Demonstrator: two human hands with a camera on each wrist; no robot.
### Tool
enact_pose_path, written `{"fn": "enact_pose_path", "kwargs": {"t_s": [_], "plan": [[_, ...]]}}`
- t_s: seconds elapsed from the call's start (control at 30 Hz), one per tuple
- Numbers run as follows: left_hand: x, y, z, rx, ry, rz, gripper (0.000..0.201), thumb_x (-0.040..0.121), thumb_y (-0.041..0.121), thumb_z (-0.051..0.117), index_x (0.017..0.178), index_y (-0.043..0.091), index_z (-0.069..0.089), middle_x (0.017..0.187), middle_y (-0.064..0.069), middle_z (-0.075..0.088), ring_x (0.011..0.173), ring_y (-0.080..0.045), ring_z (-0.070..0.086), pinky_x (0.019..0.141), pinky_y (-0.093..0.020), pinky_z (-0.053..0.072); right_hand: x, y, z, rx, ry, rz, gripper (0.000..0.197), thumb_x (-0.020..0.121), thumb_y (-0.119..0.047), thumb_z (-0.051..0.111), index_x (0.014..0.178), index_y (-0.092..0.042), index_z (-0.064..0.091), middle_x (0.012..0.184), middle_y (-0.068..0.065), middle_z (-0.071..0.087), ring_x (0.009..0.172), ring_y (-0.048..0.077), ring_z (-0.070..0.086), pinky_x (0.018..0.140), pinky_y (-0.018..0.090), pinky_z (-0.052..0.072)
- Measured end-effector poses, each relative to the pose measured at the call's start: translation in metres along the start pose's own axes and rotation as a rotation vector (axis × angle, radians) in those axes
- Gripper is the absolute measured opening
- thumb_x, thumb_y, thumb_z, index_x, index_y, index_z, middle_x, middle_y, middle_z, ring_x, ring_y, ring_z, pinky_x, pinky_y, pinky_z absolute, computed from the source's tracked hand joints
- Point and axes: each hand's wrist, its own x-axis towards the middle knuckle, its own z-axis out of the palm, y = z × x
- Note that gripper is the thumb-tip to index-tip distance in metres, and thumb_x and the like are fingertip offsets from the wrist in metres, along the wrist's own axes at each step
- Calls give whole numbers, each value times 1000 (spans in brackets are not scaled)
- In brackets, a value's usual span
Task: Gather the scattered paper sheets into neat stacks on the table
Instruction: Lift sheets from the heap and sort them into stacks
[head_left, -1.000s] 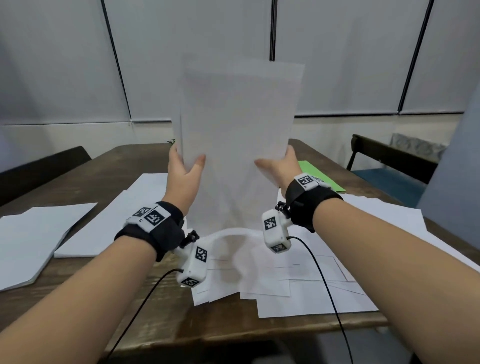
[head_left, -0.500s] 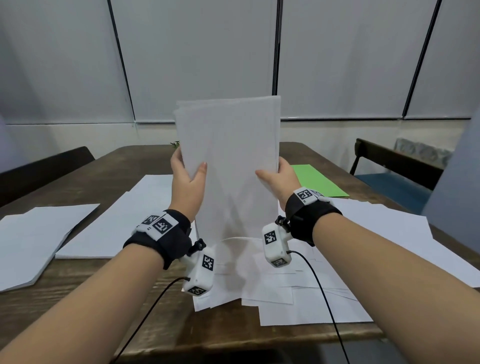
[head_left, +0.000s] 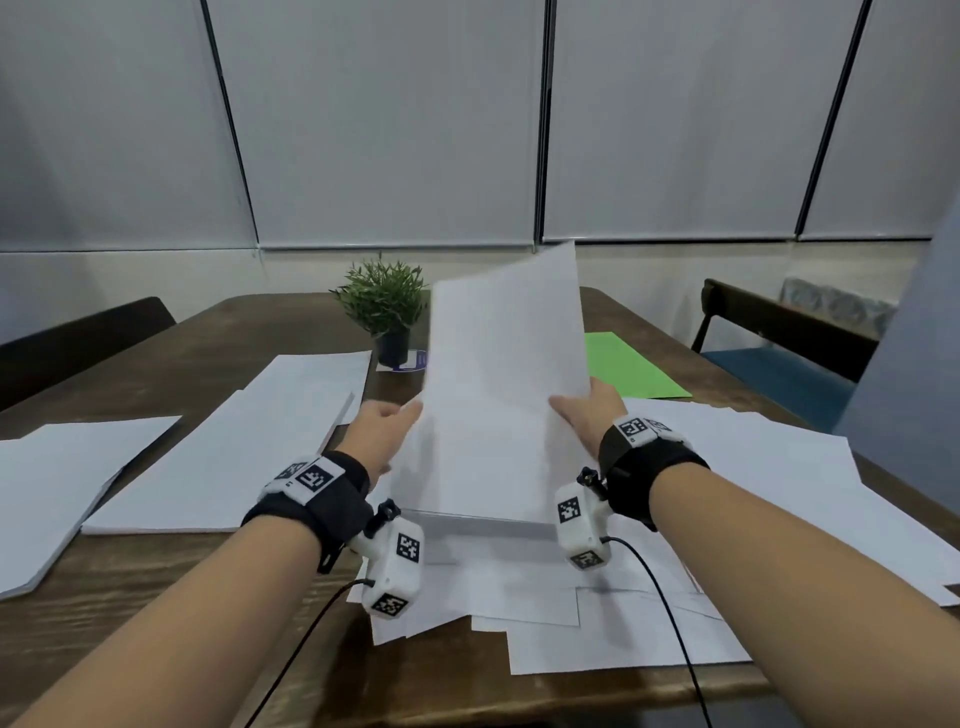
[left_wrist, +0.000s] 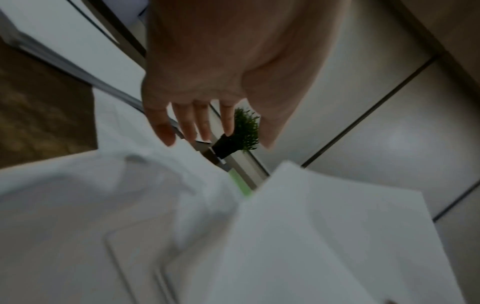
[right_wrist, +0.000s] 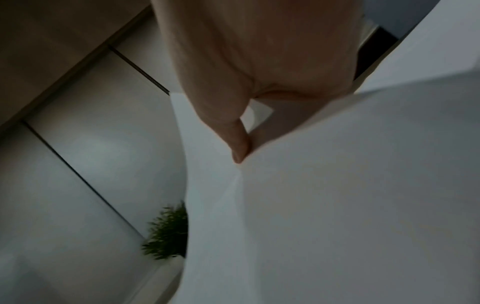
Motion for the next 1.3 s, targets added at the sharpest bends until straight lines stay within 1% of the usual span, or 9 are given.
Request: {"fn": "enact_pose_path", "kwargs": {"t_s": [0.1, 0.17, 0.3, 0.47, 0.63, 0.8, 0.97, 1.1, 1.3], "plan": [[17, -22, 0, 325, 59, -141, 89, 61, 60, 67, 131, 9, 49, 128, -8, 53, 119, -30, 48, 99, -37, 42, 4, 30, -18, -180, -32, 168, 37, 87, -9, 62, 123, -3, 59, 121, 15, 63, 110, 28, 60, 80, 24, 43], [26, -33, 3, 595, 29, -213, 102, 54, 65, 67, 137, 9, 44, 137, -11, 49, 128, -31, 43, 106, -37, 38, 8, 47, -24, -255, -82, 285, 39, 93, -10, 56, 131, -3, 51, 132, 13, 56, 119, 28, 55, 87, 26, 42], [41, -33, 11, 696, -102, -293, 86, 61, 60, 79, 126, 8, 54, 126, -7, 57, 119, -26, 52, 102, -31, 42, 11, 50, -28, -592, -241, 320, 43, 105, -25, 29, 143, -7, 39, 148, 14, 40, 137, 30, 36, 110, 30, 30], [59, -39, 11, 809, -119, -316, 96, 56, 55, 85, 132, 9, 49, 135, -6, 53, 123, -24, 50, 103, -30, 40, 24, 53, -23, -831, -337, 262, 51, 100, -46, 39, 137, -12, 49, 142, 9, 49, 127, 28, 49, 105, 32, 38], [61, -43, 10, 952, -102, -246, 104, 59, 62, 79, 140, 11, 38, 143, -6, 44, 131, -24, 43, 108, -32, 36, 36, 55, -22, -1046, -436, 275, 51, 96, -47, 49, 133, -12, 53, 139, 8, 53, 126, 27, 50, 101, 32, 38], [62, -42, 9, 1075, -99, -255, 113, 59, 82, 60, 145, 15, 30, 149, -8, 36, 136, -28, 34, 113, -37, 26, 43, 55, -22, -1077, -439, 323, 52, 96, -46, 51, 134, -11, 52, 139, 8, 52, 126, 26, 50, 102, 33, 38], [62, -38, 11, 1106, -155, -184, 86, 84, 62, 56, 145, 7, 29, 149, -12, 36, 136, -27, 36, 110, -32, 32, 42, 53, -21, -1097, -440, 352, 52, 96, -43, 52, 136, -10, 50, 140, 9, 51, 127, 26, 49, 102, 32, 38], [60, -34, 9, 1101, -139, -150, 77, 90, 59, 48, 144, 6, 32, 149, -11, 37, 137, -25, 36, 110, -29, 31, 43, 55, -20, -1099, -444, 340, 51, 96, -43, 53, 134, -9, 52, 138, 8, 53, 126, 27, 50, 101, 32, 38], [61, -42, 8, 990, -174, -173, 85, 72, 61, 70, 138, 14, 43, 141, -6, 48, 130, -25, 44, 107, -32, 35, 44, 54, -20, -1141, -471, 341, 52, 96, -46, 50, 134, -10, 51, 139, 9, 52, 126, 27, 50, 101, 33, 38]]}}
